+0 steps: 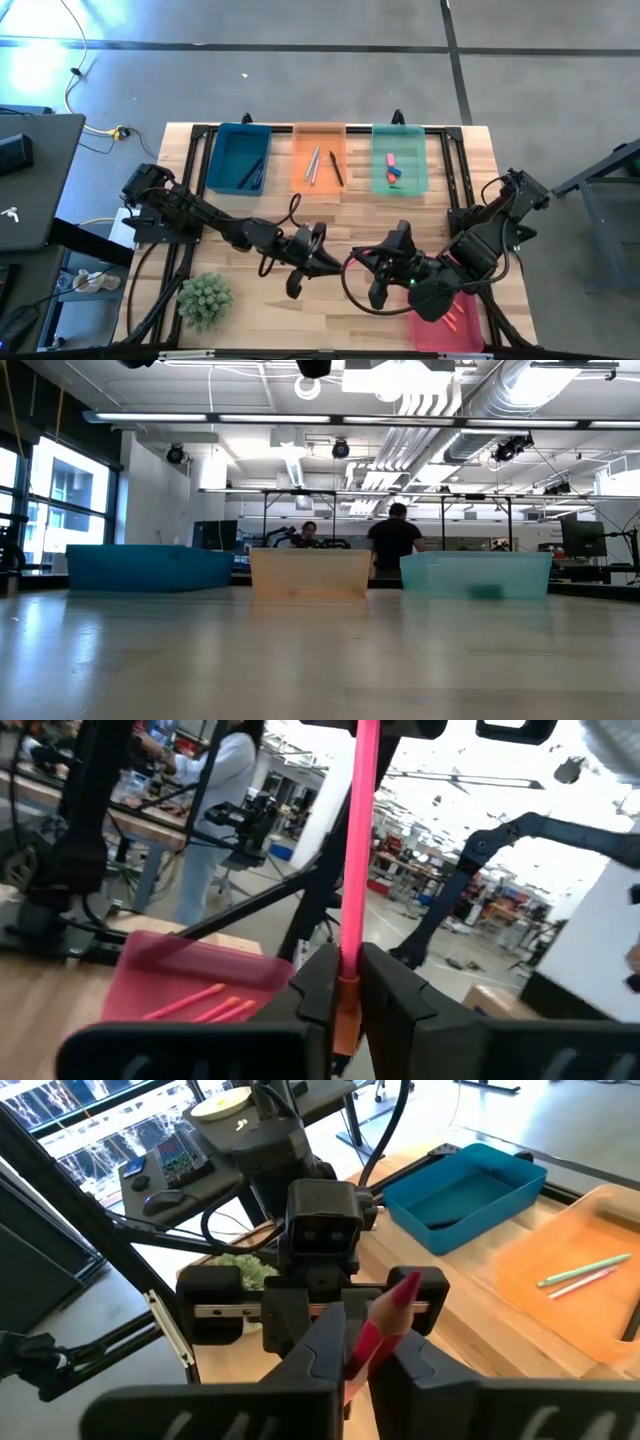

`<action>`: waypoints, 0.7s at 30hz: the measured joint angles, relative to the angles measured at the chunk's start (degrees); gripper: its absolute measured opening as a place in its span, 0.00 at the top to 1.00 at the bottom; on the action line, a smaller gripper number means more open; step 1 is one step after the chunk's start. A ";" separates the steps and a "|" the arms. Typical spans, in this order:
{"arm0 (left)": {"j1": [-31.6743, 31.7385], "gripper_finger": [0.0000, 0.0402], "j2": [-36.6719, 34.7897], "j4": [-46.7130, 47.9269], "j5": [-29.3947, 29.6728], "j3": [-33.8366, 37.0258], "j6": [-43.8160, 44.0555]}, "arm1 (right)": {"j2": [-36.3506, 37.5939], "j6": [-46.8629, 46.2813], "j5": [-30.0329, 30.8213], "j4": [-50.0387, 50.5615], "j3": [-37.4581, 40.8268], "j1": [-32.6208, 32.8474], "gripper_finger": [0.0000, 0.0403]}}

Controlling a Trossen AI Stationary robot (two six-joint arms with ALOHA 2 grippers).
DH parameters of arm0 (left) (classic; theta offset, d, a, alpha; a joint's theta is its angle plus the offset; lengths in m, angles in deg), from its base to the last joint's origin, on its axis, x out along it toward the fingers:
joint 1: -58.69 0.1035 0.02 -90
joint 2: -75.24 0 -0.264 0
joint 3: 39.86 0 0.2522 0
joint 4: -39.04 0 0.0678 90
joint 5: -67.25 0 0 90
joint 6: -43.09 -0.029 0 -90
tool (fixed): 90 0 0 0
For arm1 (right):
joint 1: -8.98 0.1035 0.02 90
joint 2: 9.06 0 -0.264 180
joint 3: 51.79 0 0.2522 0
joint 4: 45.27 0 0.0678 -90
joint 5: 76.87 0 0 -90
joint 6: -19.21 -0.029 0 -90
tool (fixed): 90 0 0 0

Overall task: Sort crayons/erasers/pens/pencils in bins
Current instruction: Put the pink pencil into the pink bin

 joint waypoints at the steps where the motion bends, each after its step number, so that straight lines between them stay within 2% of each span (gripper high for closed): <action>1: 0.00 0.93 0.00 0.05 0.33 0.00 -0.80 | 0.00 0.00 0.10 0.02 0.00 0.00 0.98; 8: 0.00 0.73 0.00 2.52 1.32 -0.02 -1.95 | -0.02 -0.46 -0.13 1.58 0.00 0.02 0.99; 12: 0.04 0.63 0.00 3.80 1.78 0.00 -1.97 | -0.02 -5.57 -1.62 8.26 0.00 0.15 0.99; 15: 0.42 0.60 0.00 5.50 2.10 -0.02 -1.97 | -0.02 -11.33 -4.39 15.37 0.00 0.15 0.99; 21: 1.15 0.61 0.00 6.11 1.44 -0.02 -1.96 | -0.02 -21.14 -13.57 29.05 0.02 0.21 0.99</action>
